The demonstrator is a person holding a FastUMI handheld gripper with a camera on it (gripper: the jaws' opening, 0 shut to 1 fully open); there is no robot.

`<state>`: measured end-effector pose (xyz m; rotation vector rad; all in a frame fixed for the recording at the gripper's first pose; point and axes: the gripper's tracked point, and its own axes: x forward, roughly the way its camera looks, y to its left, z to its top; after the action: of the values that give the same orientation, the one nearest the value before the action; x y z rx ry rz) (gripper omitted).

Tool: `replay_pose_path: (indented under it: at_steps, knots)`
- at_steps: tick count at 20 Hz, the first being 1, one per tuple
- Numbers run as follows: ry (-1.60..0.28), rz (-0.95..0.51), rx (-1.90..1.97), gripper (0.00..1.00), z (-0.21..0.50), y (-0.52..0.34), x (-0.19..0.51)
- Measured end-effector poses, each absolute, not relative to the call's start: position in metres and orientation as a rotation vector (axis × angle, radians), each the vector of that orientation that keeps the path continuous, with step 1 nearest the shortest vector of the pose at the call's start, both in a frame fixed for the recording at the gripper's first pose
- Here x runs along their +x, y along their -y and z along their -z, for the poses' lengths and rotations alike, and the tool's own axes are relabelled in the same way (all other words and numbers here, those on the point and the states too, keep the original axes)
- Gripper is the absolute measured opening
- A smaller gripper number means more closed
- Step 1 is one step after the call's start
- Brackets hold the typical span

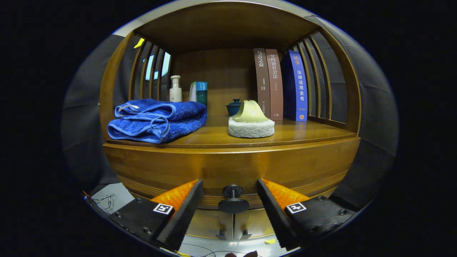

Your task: Pull open the drawer, take out the items inside it, and place them on the countertop above the cabinet.

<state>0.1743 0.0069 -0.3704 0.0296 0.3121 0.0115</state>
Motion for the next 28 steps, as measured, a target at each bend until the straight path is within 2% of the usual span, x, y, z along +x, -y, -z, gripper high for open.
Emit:
replay_pose_path:
  at_steps: [7,19,28]
  knots:
    - [-0.277,-0.037,-0.006,0.99,0.352,-0.004,0.16]
    - [-0.153,-0.065,-0.049,0.99,0.177,-0.011,0.088]
    - [-0.119,-0.033,-0.008,0.98,0.076,0.0,0.068]
